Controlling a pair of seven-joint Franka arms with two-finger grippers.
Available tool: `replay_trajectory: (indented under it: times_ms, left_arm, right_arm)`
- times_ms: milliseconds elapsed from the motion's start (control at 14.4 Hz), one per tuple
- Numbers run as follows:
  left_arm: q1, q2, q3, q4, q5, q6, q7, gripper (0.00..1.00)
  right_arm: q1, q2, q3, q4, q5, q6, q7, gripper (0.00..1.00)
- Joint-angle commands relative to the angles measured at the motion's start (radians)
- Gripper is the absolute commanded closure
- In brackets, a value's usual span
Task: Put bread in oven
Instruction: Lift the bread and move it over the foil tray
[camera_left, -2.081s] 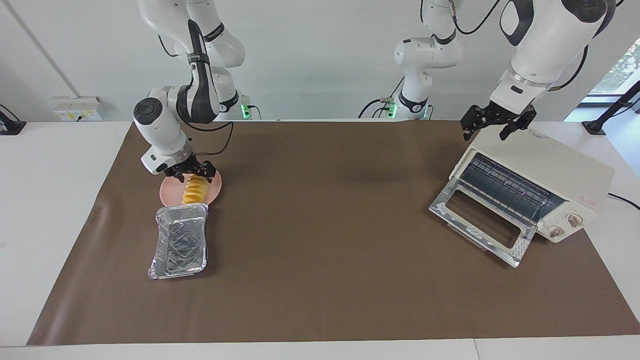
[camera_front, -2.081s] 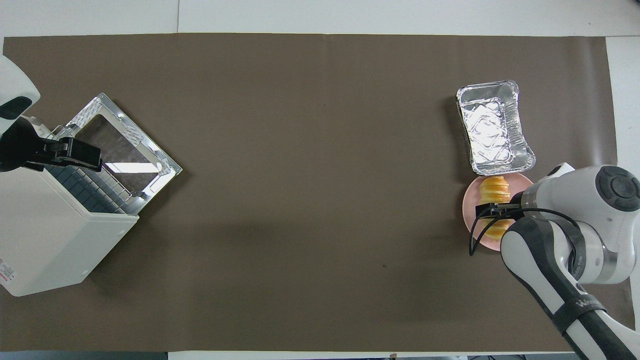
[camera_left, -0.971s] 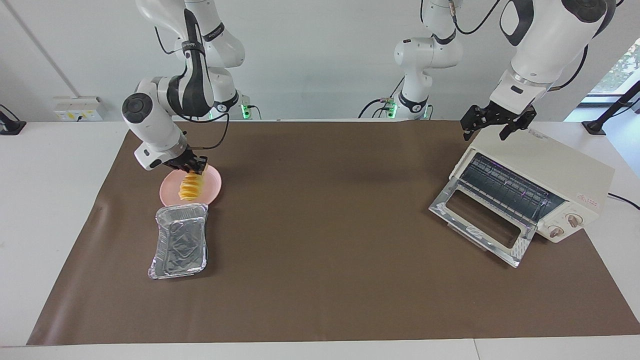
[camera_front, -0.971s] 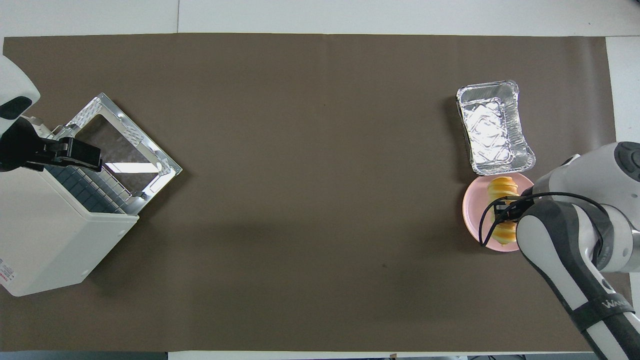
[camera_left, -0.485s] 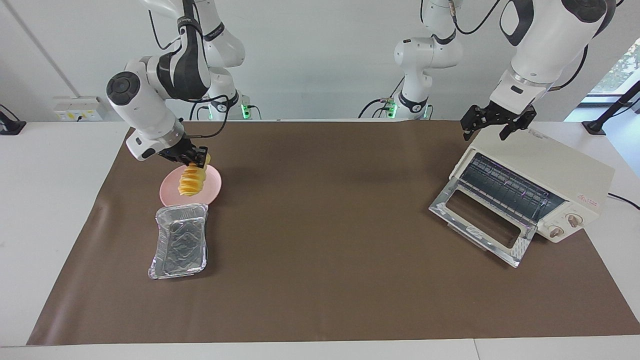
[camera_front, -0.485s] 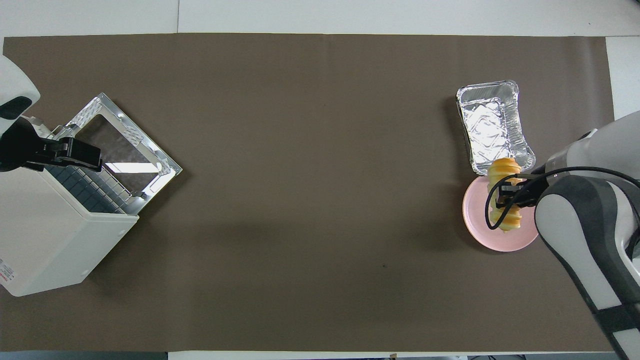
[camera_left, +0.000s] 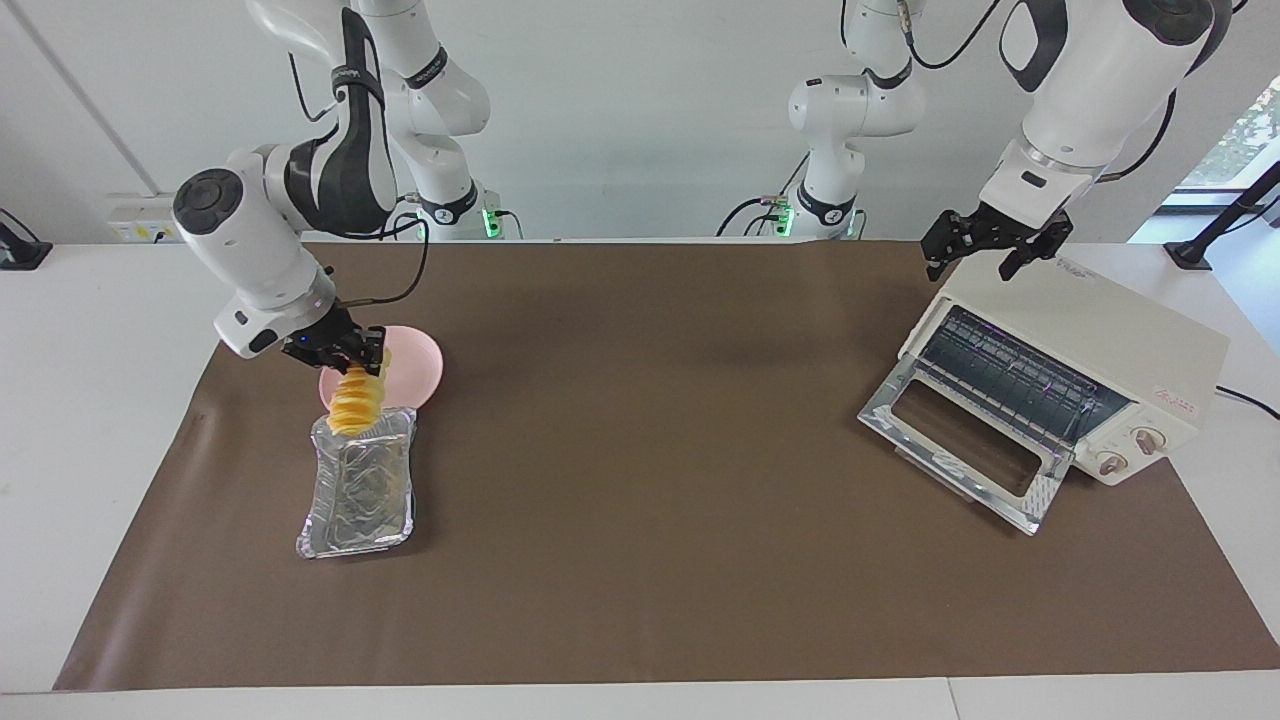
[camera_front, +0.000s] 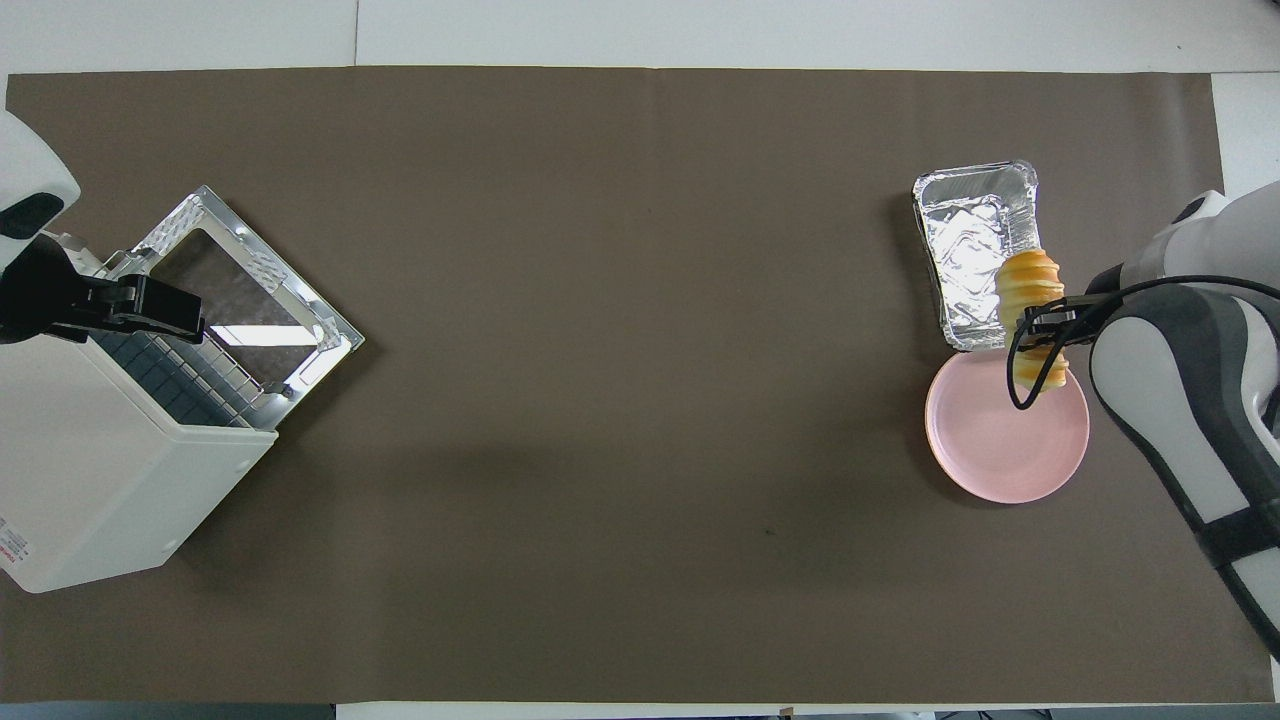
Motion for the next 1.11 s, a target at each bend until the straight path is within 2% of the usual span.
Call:
replay_trajectory:
  times_ms: [0,277,485,1040]
  left_arm:
    - [0.02,-0.008,-0.01,-0.001,-0.008,-0.001,0.011,0.0]
    - [0.02,-0.008,-0.01,-0.001,-0.008,-0.001,0.011,0.0]
    - [0.02,-0.009,-0.01,-0.001,-0.008,-0.001,0.011,0.0]
    - [0.02,-0.008,-0.01,-0.001,-0.008,-0.001,0.011,0.0]
  right_arm:
    - [-0.014,0.104,0.006,0.142,-0.02,-0.018,-0.043,0.62]
    - [-0.008,0.239,0.006,0.273,-0.023,-0.015,-0.045,0.61]
    - [-0.002,0.279,0.006,0.276,-0.026,0.029,-0.045,0.6]
    - [0.01,0.318,0.008,0.254,-0.026,0.126,-0.035,0.59]
